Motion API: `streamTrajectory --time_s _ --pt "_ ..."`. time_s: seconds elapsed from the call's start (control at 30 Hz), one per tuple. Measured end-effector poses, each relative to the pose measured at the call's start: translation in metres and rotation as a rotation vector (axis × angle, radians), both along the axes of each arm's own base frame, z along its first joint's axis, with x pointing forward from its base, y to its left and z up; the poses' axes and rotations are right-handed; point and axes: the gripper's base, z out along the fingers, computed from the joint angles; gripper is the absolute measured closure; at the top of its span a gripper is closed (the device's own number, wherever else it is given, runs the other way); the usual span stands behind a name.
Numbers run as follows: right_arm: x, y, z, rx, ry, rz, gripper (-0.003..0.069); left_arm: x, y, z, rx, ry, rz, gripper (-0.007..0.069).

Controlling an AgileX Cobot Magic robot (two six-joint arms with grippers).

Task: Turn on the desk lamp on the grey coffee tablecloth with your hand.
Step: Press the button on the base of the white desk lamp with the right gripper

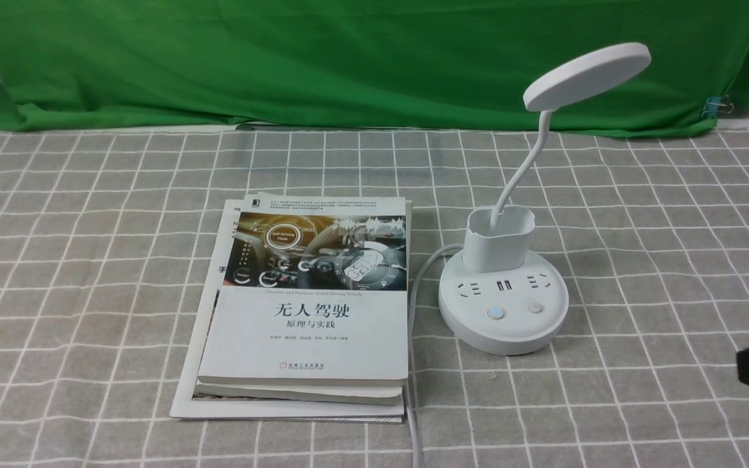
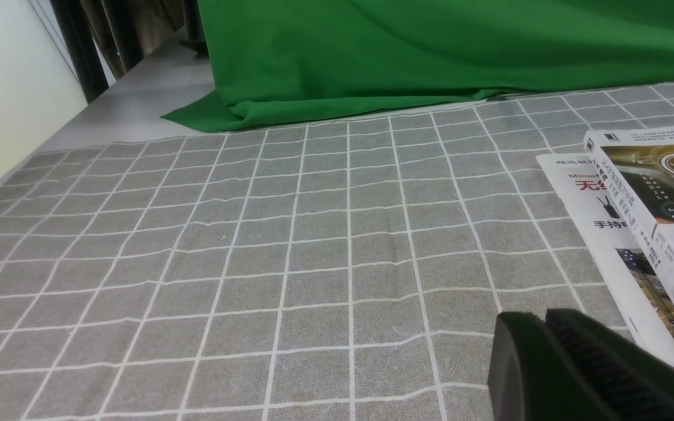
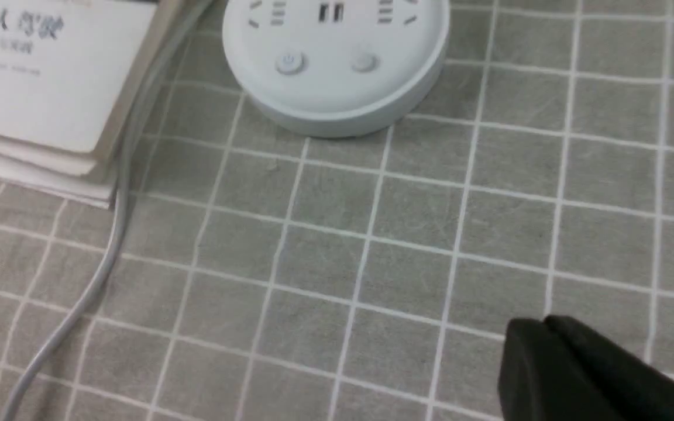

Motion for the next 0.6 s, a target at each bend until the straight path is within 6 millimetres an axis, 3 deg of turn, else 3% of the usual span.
streamTrajectory --time_s 0.1,0.13,0.23,0.33,0.37,0.6 --pt "0.032 0.016 -0.007 0.0 0.063 0.057 0.0627 0.0 0.0 0.0 0.0 0.0 0.0 0.0606" --pt "0.034 0.018 -0.007 -0.001 0.066 0.061 0.0627 0.0 0.0 0.0 0.0 0.0 0.0 0.0606" --pt "0.068 0.05 -0.017 -0.024 0.117 0.151 0.0627 0.0 0.0 0.0 0.0 0.0 0.0 0.0606" --pt "0.088 0.067 -0.023 -0.06 0.128 0.193 0.0627 0.0 0.0 0.0 0.0 0.0 0.0 0.0606" --pt "0.108 0.077 -0.031 -0.093 0.147 0.199 0.0627 0.0 0.0 0.0 0.0 0.0 0.0 0.0606" --pt "0.157 0.095 -0.056 -0.157 0.218 0.212 0.0627 0.0 0.0 0.0 0.0 0.0 0.0 0.0606"
